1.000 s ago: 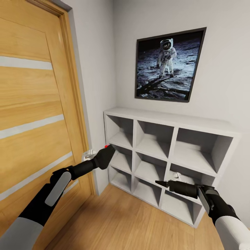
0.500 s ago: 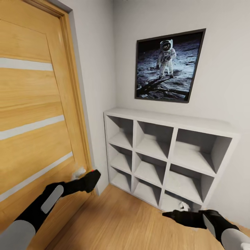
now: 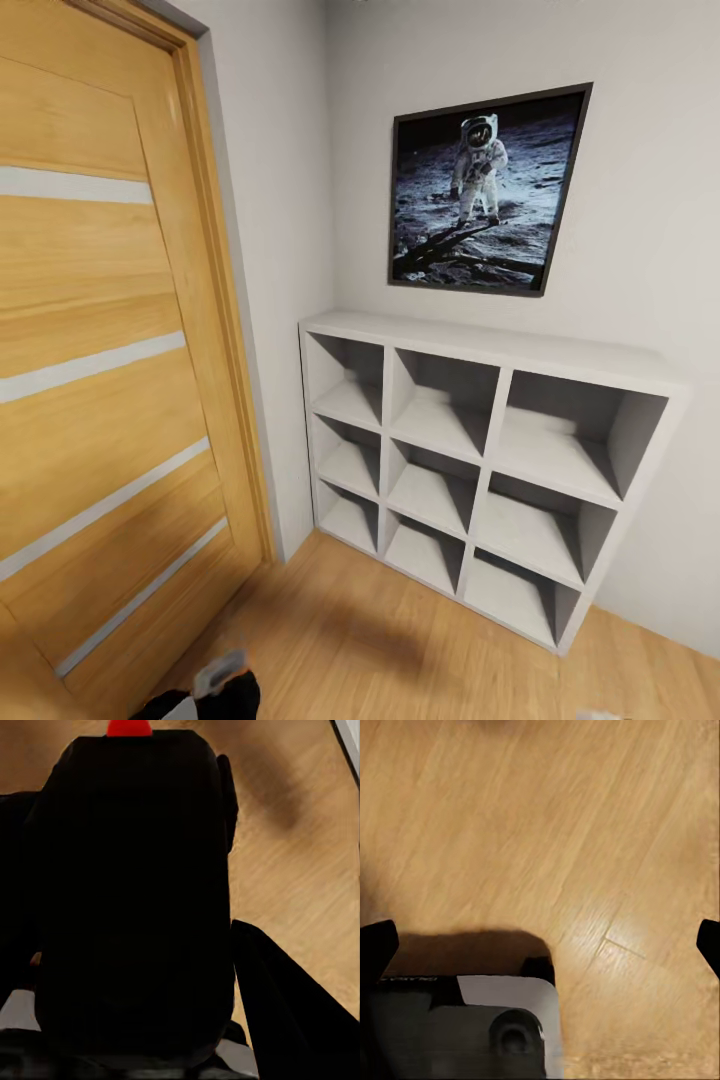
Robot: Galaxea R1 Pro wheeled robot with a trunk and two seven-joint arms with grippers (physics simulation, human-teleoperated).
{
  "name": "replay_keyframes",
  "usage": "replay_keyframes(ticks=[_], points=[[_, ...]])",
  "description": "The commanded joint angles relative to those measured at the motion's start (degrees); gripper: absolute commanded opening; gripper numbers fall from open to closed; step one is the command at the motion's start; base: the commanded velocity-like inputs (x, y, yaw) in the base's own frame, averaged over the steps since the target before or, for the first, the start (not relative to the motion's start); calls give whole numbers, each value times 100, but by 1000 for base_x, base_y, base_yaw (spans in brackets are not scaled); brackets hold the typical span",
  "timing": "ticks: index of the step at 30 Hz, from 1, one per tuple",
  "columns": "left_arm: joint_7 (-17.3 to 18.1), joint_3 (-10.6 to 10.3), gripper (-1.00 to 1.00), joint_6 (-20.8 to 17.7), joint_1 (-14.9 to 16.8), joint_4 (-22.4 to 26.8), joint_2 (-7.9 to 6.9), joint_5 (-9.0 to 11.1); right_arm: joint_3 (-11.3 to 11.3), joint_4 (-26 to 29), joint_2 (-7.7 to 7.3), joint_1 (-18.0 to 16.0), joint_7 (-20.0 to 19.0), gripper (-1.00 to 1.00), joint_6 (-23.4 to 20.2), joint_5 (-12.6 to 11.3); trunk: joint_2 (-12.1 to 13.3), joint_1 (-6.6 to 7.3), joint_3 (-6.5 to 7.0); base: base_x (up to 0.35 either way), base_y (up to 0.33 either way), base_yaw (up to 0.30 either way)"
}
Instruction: Attach the digital camera to the camera tripod in the bedroom.
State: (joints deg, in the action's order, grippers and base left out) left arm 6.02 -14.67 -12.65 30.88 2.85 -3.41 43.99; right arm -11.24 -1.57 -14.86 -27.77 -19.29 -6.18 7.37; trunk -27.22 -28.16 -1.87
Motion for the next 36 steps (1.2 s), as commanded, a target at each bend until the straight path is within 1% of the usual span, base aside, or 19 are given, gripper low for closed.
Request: replay_keyframes(ticks=[1,2,6,7,8,9,11,12,14,15,16,22,29,36], points=[[-56,-70,-100,111,-176,-61,45,-70,-63,-11,1,142,85,100,14,108,-11,-4,-11,0,0,0],[-495,-76,-100,644,-948,-221,235,-464,-63,-29,38,881,613,100,187,319,-11,-4,-11,0,0,0],[-722,-73,-100,955,-1270,-259,268,-557,-66,-34,71,1295,876,100,450,366,-11,-4,-11,0,0,0],[-794,-73,-100,1080,-1409,-268,272,-575,-70,-35,80,1488,951,100,634,368,-11,-4,-11,0,0,0],[-821,-72,-100,1131,-1472,-271,274,-580,-75,-35,83,1575,978,100,729,363,-11,-4,-11,0,0,0],[-876,-72,-100,1242,-1612,-280,289,-589,-92,-38,90,1780,1030,100,967,350,-11,-4,-11,0,0,0],[-907,-73,-100,1305,-1684,-285,319,-593,-105,-41,117,1898,1061,100,1110,343,-11,-4,-11,0,0,0],[-920,-75,-100,1318,-1700,-285,330,-595,-109,-42,134,1924,1068,100,1147,341,-11,-4,-11,0,0,0],[-962,-76,-100,1343,-1729,-285,360,-599,-121,-42,209,1983,1082,100,1226,336,-11,-4,-11,0,0,-48],[-981,-76,-100,1353,-1741,-285,371,-600,-125,-40,270,2006,1093,100,1257,333,-11,-4,-11,0,0,-130],[-988,-75,-100,1358,-1746,-285,374,-601,-128,-39,295,2015,1096,100,1268,331,-11,-4,-11,0,0,-159],[-1003,-72,-100,1375,-1758,-285,361,-591,-139,-37,386,2041,1114,100,1303,327,-11,-4,-11,0,0,-228],[-1012,-70,-100,1378,-1762,-274,351,-591,-141,-37,418,2047,1112,100,1311,328,-11,-4,-11,0,0,-286],[-1007,-72,-100,1377,-1763,-202,345,-665,-142,-37,417,2047,1111,100,1312,327,-11,-4,-11,0,0,-293]])
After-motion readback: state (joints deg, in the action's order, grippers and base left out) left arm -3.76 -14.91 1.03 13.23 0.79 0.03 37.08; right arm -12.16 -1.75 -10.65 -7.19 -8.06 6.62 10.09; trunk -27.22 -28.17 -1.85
